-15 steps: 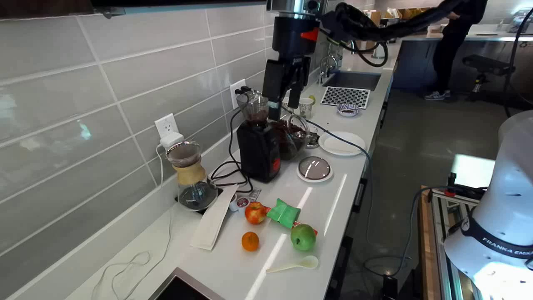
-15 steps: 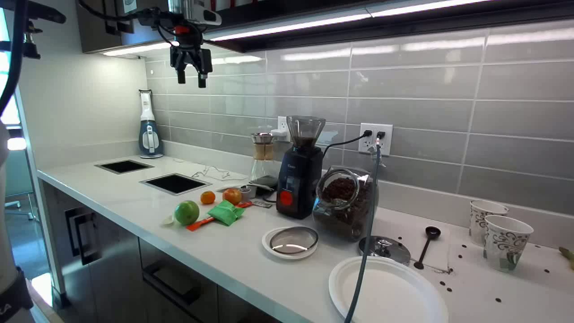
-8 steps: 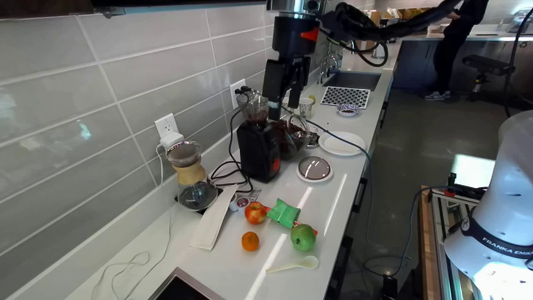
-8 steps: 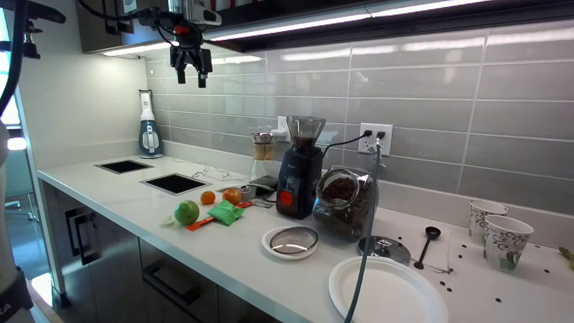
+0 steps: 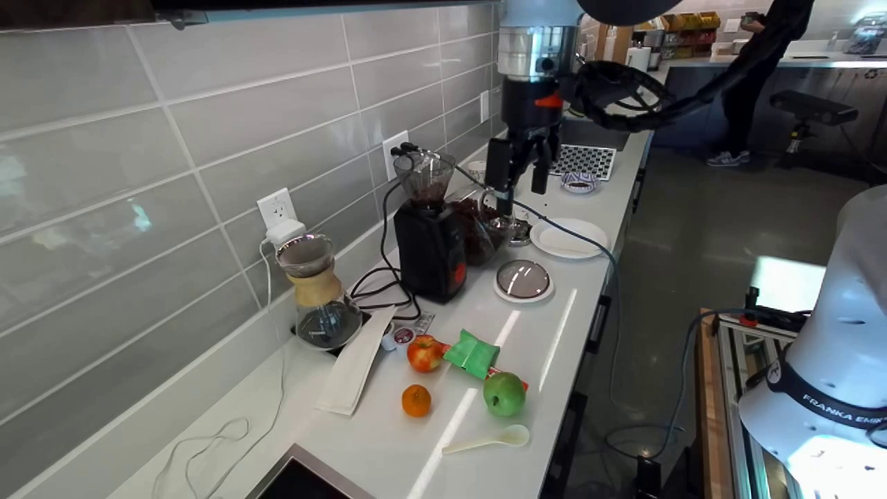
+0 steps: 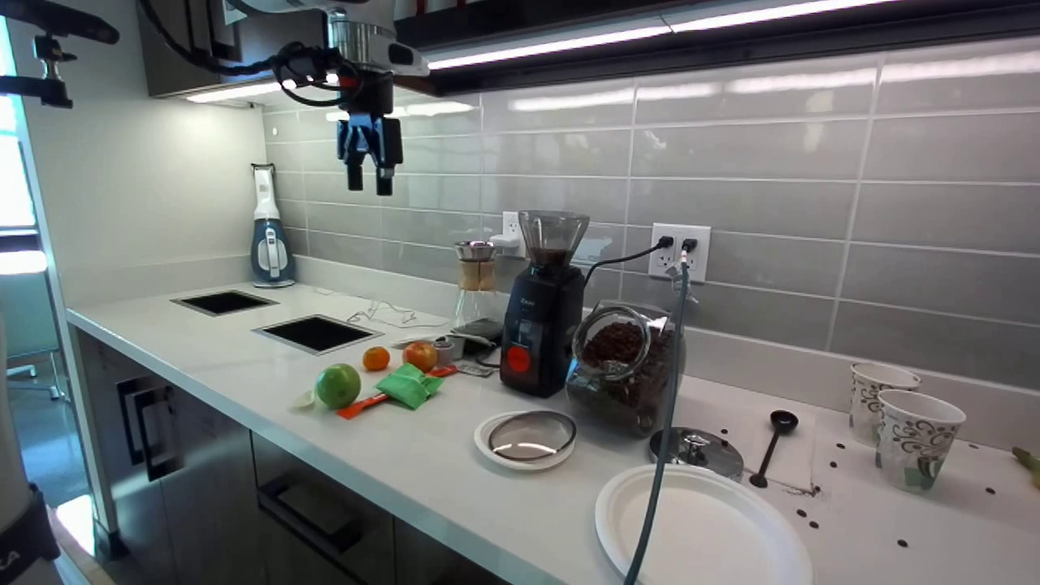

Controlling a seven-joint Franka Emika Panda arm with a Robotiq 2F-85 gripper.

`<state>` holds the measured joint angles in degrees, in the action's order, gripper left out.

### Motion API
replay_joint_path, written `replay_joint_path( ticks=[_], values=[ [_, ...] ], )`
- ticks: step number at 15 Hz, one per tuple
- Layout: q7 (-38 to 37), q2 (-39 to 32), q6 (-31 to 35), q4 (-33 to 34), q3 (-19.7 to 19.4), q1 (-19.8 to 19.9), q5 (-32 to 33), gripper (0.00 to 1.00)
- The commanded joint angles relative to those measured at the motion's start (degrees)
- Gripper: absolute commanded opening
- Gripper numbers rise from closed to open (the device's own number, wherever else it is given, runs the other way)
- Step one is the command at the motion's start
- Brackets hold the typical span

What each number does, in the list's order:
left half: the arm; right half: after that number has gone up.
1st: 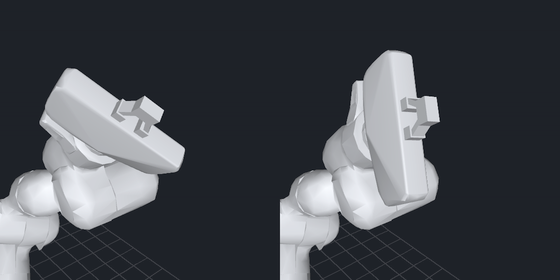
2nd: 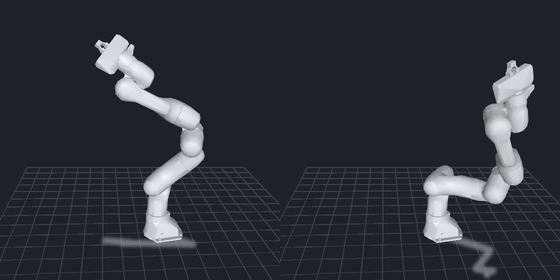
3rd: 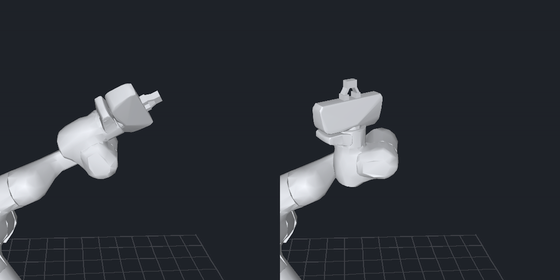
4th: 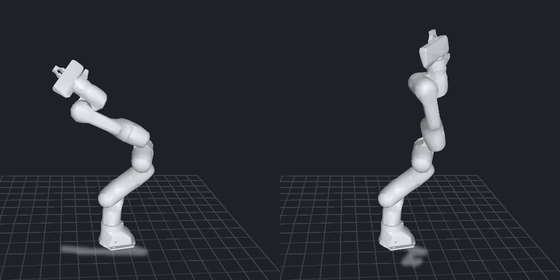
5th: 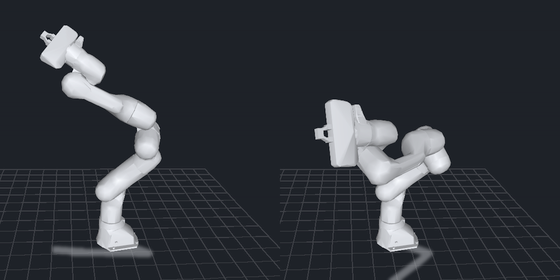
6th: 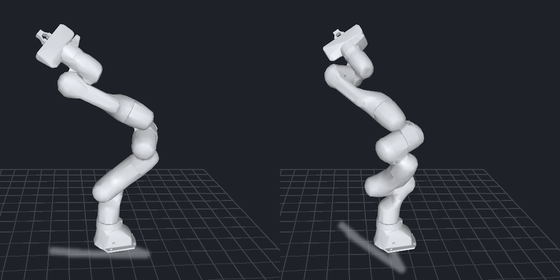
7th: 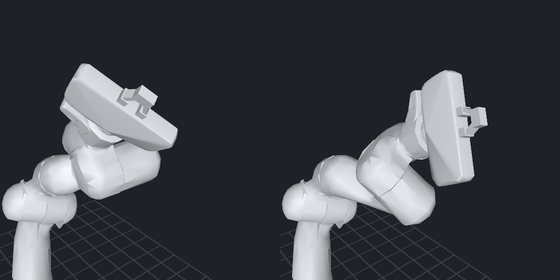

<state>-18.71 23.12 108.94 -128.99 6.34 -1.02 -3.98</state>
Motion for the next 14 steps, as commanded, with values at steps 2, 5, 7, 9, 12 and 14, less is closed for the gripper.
replay_joint_path(
  ticks=[2, 5, 7, 9, 12, 14],
  values=[
    [-0.9, 6.5, 1.6, -10.5, -0.8, 5.4, 12.5, 1.0],
    [0.8, 4.8, -0.6, -13.3, -1.3, 8.2, 22.2, 1.0],
    [0.4, 2.7, -0.4, -14.8, -1.4, 9.8, 28.7, 1.0],
    [-0.6, 0.1, -0.1, -16.1, -1.6, 11.1, 35.4, 1.0],
    [-3.5, -4.2, -0.2, -16.2, -1.7, 12.3, 46.7, 1.0],
    [-5.6, -5.6, 2.2, -15.6, -3.7, 11.3, 49.2, 1.0]
  ],
)
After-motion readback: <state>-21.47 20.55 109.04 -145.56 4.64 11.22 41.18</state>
